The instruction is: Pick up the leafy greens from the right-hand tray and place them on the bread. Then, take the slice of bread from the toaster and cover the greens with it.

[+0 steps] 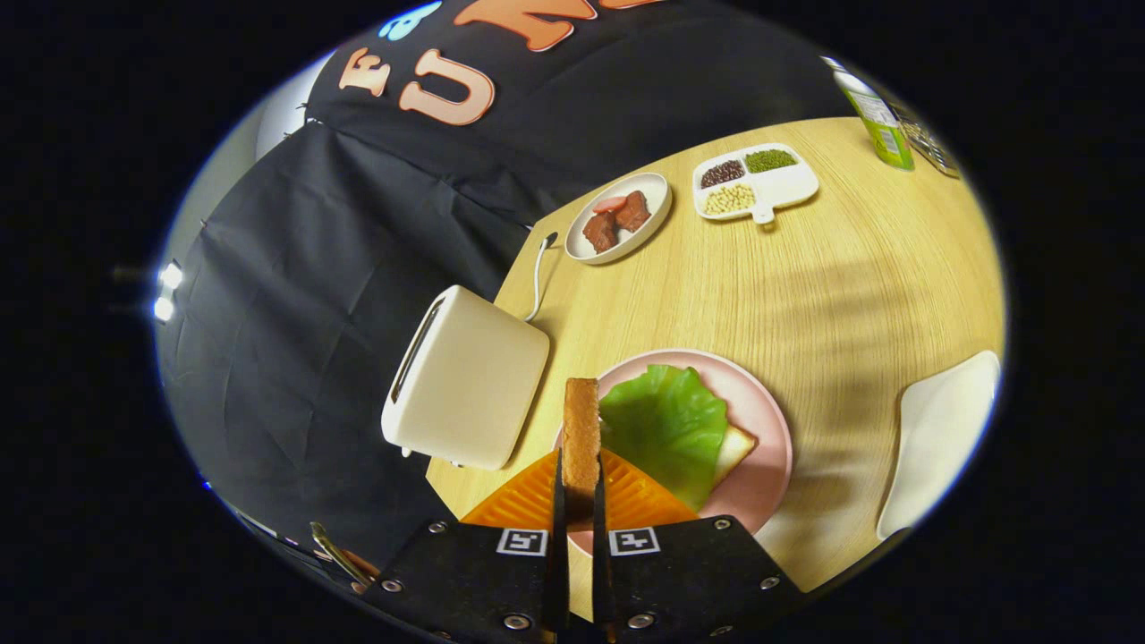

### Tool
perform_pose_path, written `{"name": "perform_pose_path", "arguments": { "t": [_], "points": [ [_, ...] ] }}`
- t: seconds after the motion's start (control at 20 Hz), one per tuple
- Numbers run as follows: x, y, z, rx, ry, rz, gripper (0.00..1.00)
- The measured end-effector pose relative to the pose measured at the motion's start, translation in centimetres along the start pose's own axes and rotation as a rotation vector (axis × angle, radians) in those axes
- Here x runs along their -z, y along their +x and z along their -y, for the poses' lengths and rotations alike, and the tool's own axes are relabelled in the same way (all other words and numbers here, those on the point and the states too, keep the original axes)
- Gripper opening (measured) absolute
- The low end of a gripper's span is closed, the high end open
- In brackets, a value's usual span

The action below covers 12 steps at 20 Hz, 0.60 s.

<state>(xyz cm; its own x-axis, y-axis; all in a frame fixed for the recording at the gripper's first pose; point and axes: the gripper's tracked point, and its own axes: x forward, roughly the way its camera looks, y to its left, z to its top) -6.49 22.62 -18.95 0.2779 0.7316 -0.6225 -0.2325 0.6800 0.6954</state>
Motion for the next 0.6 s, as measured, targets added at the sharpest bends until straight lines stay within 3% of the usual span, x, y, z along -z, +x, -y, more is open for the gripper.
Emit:
{"name": "perform_pose_path", "arguments": {
  "t": [0.15, 0.4, 0.6],
  "points": [
    [0.0, 0.4, 1.9, 0.055, -0.003, 0.003, 0.11],
    [0.2, 0.3, 2.3, 0.068, -0.005, 0.011, 0.11],
    [-0.3, 0.2, 2.8, 0.101, -0.03, 0.044, 0.22]
  ]
}}
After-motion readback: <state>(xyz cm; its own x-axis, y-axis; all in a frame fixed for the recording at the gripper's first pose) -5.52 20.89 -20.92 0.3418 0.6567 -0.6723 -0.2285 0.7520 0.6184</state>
